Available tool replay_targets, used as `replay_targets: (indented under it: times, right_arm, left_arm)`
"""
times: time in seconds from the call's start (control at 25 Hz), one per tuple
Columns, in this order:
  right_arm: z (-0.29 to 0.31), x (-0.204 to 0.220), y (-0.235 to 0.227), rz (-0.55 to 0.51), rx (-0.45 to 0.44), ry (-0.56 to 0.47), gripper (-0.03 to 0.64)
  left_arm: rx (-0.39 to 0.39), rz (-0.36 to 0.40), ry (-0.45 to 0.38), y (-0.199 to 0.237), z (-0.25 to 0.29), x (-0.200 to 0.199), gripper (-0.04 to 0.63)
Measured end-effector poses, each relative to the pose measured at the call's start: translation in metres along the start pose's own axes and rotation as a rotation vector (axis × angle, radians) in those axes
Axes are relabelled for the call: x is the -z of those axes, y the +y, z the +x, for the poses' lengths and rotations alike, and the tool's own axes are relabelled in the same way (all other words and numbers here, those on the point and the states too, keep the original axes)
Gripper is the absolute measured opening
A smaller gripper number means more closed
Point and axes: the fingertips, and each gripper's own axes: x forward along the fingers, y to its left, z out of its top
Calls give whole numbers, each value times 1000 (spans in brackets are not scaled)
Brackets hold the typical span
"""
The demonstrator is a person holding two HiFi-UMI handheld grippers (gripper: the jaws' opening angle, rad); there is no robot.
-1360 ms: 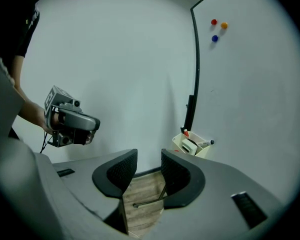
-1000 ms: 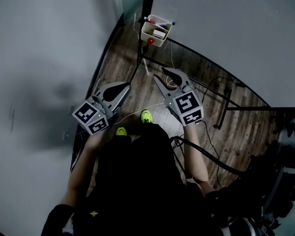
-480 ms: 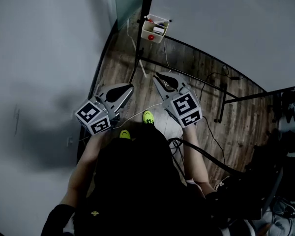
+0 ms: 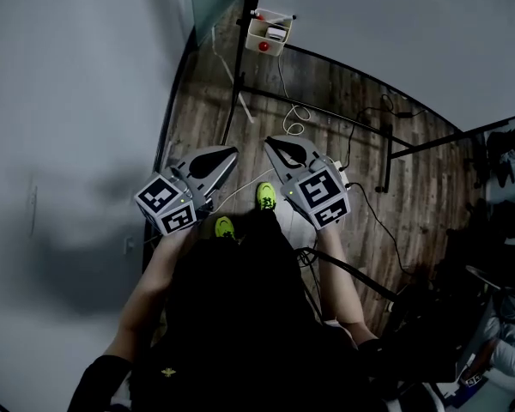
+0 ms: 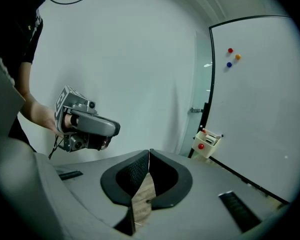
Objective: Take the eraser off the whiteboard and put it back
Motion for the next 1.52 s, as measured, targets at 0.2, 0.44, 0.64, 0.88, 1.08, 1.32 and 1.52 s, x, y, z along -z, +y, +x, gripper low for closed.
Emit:
replay_targets:
  times: [0.2, 0.44, 0.64, 0.88, 1.08, 1.32, 1.52]
  right_arm:
    - [-8, 2, 14, 27, -1, 7, 28]
    - [-19, 6, 20, 49, -19, 2, 26]
    - [-35, 13, 27, 52, -33, 7, 25]
    - [-45, 19, 24, 77, -46, 1, 23]
    - [-43, 11, 25, 84, -64, -25, 23]
    - [-40, 2, 26, 70, -67, -42, 23]
    - [-38, -2, 26, 70, -65, -47, 23]
  left_arm:
    - [25, -10, 12, -10, -1, 1, 26]
    - [35, -26, 21, -22, 4, 9, 26]
    - [37, -27, 32, -35, 10, 16, 26]
    - [24, -22, 34, -44, 15, 20, 26]
    - [16, -14, 38, -45, 14, 19, 26]
    - [16, -1, 29, -42, 12, 15, 26]
    - [24, 1, 28, -40, 13, 12, 26]
